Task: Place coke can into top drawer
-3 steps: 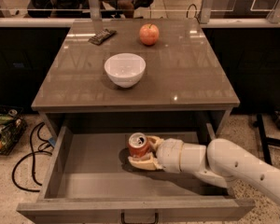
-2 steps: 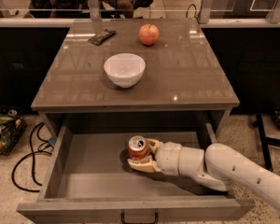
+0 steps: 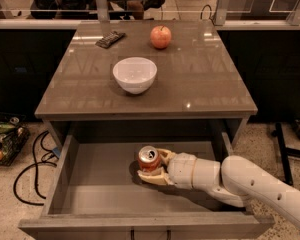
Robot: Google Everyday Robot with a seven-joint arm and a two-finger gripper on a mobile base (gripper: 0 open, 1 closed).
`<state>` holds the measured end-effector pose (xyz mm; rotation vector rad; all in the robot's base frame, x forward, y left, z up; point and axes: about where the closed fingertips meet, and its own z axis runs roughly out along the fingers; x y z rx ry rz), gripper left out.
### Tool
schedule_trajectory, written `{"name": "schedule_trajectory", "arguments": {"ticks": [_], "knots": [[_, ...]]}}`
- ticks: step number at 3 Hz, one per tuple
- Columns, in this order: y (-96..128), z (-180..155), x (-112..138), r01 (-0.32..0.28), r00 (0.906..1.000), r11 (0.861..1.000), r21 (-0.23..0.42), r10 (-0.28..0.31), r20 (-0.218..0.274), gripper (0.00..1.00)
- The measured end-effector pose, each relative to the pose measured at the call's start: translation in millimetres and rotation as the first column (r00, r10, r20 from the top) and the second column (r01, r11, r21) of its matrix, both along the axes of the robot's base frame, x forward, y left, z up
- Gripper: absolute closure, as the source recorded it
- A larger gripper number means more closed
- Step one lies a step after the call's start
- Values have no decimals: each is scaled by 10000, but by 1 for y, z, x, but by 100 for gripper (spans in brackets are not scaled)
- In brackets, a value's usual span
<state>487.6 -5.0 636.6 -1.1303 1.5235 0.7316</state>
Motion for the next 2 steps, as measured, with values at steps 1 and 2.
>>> {"name": "schedule_trajectory", "arguments": {"ticks": [1, 2], "knots": [[2, 0, 0, -39, 10000, 10000, 10, 39, -1, 61], [4, 1, -1, -73, 10000, 10000, 17, 73, 0, 37]]}}
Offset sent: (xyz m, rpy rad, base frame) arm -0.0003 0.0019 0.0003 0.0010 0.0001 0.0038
